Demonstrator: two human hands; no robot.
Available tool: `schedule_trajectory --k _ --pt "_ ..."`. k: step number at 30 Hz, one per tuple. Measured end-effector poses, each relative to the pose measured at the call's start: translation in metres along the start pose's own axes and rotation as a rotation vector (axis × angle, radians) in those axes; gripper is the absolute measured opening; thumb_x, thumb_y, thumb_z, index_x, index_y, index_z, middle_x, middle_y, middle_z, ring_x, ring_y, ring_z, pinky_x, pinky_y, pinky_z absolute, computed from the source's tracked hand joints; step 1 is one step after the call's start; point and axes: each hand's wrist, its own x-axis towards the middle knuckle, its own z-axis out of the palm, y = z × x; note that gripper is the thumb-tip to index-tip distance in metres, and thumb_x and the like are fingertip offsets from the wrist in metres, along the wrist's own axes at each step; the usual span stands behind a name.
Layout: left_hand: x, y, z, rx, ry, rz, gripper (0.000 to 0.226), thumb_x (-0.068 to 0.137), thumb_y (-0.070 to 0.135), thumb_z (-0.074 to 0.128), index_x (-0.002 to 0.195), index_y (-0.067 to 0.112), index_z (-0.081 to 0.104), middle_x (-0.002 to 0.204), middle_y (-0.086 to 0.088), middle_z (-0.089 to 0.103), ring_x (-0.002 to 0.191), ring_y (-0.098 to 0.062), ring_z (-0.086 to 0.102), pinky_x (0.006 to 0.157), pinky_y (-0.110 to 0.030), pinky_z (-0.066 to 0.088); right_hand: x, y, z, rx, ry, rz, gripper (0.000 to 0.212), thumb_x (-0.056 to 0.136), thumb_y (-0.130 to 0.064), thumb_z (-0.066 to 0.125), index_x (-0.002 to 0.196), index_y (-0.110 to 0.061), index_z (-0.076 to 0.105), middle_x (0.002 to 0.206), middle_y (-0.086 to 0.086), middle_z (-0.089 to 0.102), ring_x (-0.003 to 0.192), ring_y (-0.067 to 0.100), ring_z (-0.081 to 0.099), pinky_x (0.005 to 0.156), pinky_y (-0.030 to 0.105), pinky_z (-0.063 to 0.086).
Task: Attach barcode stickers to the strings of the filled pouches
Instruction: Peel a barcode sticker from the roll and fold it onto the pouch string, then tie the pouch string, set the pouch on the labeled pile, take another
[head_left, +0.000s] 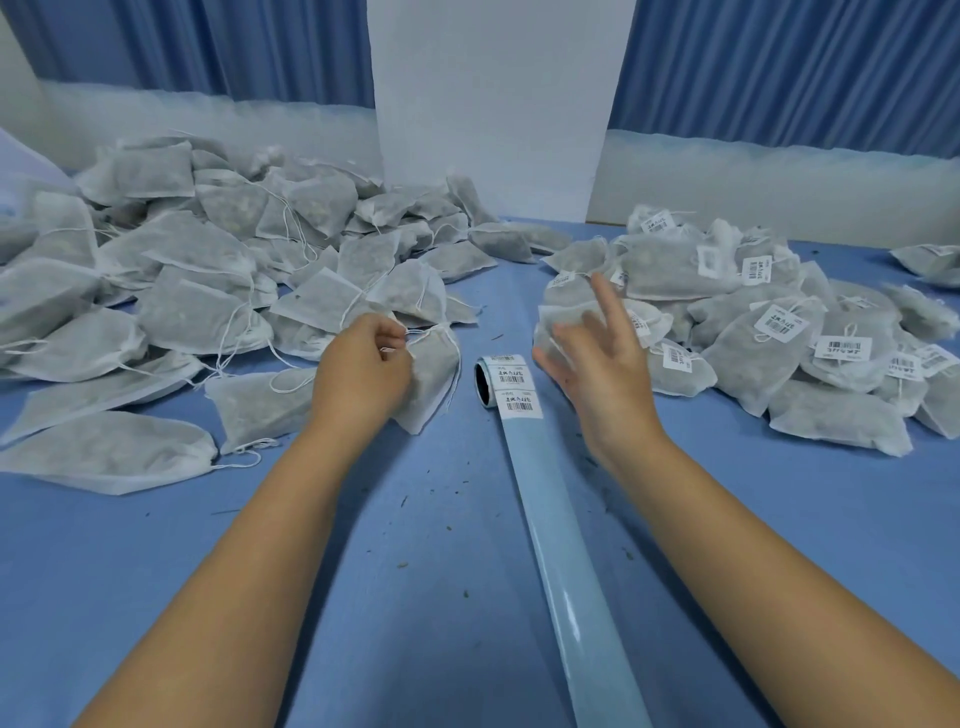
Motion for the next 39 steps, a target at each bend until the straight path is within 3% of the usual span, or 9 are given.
schedule_trajectory --k 6,9,12,16,18,23,32,35,39 --pt "-0.008 0.002 0.008 0.661 -0.082 0.146 0.04 0.083 0.047 0.068 0.105 0.014 0.062 0.107 -0.008 0.068 0.111 -0.034 0.053 0.091 -0.041 0.041 -0.003 0.005 0.002 -0.278 -0.009 -0.042 0.029 0.094 -0.001 0.054 0.104 -0.024 0.07 0.11 -0.005 0.067 0.083 -0.004 0.064 0.092 0.027 0.054" --pt "-0.005 0.0 0.007 0.75 -0.064 0.151 0.04 0.085 0.042 0.067 0.112 0.014 0.059 0.113 -0.009 0.065 0.115 -0.034 0.05 0.092 -0.042 0.038 -0.004 0.007 0.001 -0.347 -0.011 -0.079 0.03 0.093 -0.001 0.053 0.091 -0.024 0.071 0.086 -0.018 0.07 0.07 -0.004 0.062 0.081 0.019 0.054" --pt "-0.005 0.0 0.003 0.603 -0.027 0.162 0.039 0.084 0.034 0.065 0.12 0.017 0.063 0.111 -0.007 0.067 0.111 -0.034 0.055 0.089 -0.041 0.041 -0.004 0.006 0.002 -0.435 -0.044 -0.131 0.032 0.09 0.0 0.056 0.084 -0.027 0.071 0.07 -0.021 0.067 0.064 -0.003 0.056 0.069 0.015 0.05" --pt "-0.008 0.003 -0.001 0.27 -0.037 0.216 0.014 0.083 0.022 0.061 0.081 0.009 0.067 0.079 -0.007 0.064 0.074 -0.022 0.056 0.063 -0.033 0.041 -0.01 0.004 0.008 -0.414 -0.121 -0.078 0.023 0.091 0.002 0.057 0.085 -0.016 0.07 0.077 -0.006 0.069 0.053 0.007 0.06 0.046 0.019 0.045" --pt "-0.008 0.004 -0.002 0.185 -0.017 0.272 0.008 0.084 0.018 0.064 0.086 0.012 0.068 0.097 -0.004 0.056 0.081 -0.016 0.054 0.069 -0.027 0.042 -0.012 0.005 0.01 -0.383 -0.136 -0.051 0.014 0.092 0.0 0.06 0.091 -0.01 0.07 0.091 0.002 0.07 0.048 0.013 0.061 0.041 0.022 0.045" --pt "-0.017 0.013 -0.005 0.187 0.013 0.527 0.021 0.08 0.021 0.067 0.1 0.016 0.074 0.129 -0.001 0.046 0.092 -0.017 0.056 0.081 -0.034 0.05 -0.016 0.006 0.012 -0.349 -0.156 0.012 0.024 0.084 -0.017 0.076 0.107 -0.013 0.067 0.101 0.0 0.073 0.046 0.018 0.061 0.045 0.025 0.051" --pt "-0.028 0.025 -0.002 0.173 -0.112 0.757 0.032 0.075 0.032 0.068 0.093 0.006 0.068 0.119 -0.008 0.053 0.091 -0.023 0.058 0.083 -0.043 0.05 -0.014 0.001 0.011 -0.245 -0.125 0.024 0.027 0.08 -0.023 0.08 0.103 -0.017 0.066 0.092 0.004 0.072 0.054 0.017 0.064 0.051 0.025 0.052" --pt "-0.029 0.026 -0.001 0.155 -0.185 0.814 0.033 0.077 0.035 0.069 0.092 0.005 0.067 0.116 -0.008 0.055 0.099 -0.021 0.059 0.089 -0.036 0.049 -0.014 -0.001 0.013 -0.221 -0.169 0.106 0.042 0.081 -0.028 0.079 0.117 -0.018 0.061 0.085 -0.003 0.069 0.058 0.016 0.065 0.05 0.025 0.052" --pt "-0.03 0.026 -0.001 -0.034 -0.239 0.768 0.032 0.075 0.035 0.065 0.093 0.009 0.062 0.109 -0.004 0.057 0.102 -0.006 0.055 0.092 -0.018 0.043 -0.015 -0.002 0.013 -0.201 -0.196 0.08 0.024 0.086 -0.011 0.073 0.105 -0.021 0.061 0.069 -0.006 0.064 0.057 0.014 0.065 0.051 0.024 0.054"
